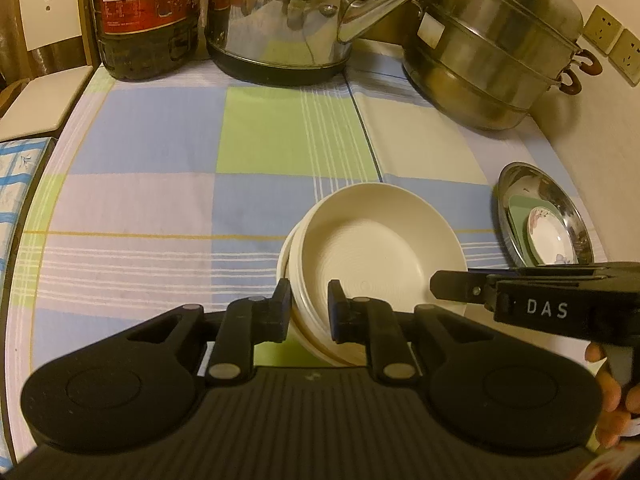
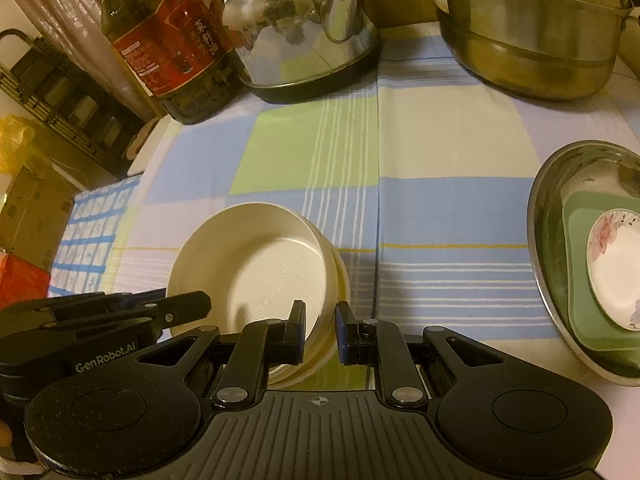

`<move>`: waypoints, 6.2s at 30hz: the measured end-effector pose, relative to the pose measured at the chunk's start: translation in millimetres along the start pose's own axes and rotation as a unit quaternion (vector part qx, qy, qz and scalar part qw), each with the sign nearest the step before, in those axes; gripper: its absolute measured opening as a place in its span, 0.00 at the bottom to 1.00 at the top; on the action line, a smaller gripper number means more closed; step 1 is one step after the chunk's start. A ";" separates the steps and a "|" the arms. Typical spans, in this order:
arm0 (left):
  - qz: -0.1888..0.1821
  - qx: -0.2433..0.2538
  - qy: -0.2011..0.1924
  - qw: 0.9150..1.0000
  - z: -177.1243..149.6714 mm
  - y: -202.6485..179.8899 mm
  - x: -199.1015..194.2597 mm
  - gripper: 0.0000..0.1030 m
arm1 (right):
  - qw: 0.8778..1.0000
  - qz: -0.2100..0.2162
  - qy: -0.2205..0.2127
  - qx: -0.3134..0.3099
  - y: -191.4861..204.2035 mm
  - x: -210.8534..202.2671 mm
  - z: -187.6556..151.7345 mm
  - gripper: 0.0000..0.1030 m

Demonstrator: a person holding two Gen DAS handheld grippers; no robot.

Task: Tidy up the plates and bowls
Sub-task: 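Lift the cream bowls and lower them into the white floral bowl, then open both grippers and pull back from the bowl stack, then move both grippers toward the rim of the small steel bowl, then close both grippers on the steel bowl's rim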

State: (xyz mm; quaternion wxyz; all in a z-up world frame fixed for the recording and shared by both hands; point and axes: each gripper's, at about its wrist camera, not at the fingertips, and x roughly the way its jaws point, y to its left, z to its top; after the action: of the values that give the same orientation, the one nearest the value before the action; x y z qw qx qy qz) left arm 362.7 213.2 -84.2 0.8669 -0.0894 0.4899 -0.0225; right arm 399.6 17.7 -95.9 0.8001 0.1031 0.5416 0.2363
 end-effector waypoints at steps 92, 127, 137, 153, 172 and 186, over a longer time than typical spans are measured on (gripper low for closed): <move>0.081 -0.042 -0.038 0.995 -224.0 -100.3 -181.2 0.34 | 0.996 0.050 -0.042 -0.063 -23.7 -187.5 -212.9 0.58; 0.097 -0.037 -0.038 0.994 -161.0 -0.6 -128.5 0.34 | 0.999 0.016 -0.007 -0.035 1.4 -98.1 -151.6 0.58; 0.074 -0.028 -0.020 0.997 -134.7 25.0 -96.1 0.34 | 0.999 0.020 -0.009 -0.039 26.5 -64.4 -131.4 0.58; 0.058 -0.012 0.010 0.998 -105.1 46.7 -47.2 0.33 | 0.999 0.019 0.011 -0.049 57.2 -3.6 -109.0 0.45; 0.040 0.007 0.033 0.999 -94.1 57.9 -24.1 0.31 | 0.999 0.002 0.022 -0.049 71.9 19.2 -104.0 0.32; 0.035 0.005 0.046 0.998 -97.9 58.8 -16.0 0.11 | 0.999 -0.006 0.018 -0.051 71.4 22.2 -107.3 0.12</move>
State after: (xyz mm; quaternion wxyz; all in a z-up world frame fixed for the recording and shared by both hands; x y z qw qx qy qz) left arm 268.0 260.0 -130.5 0.8440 -0.0664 0.5322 0.0013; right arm 289.0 80.7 -126.1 0.7961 0.0547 0.5434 0.2608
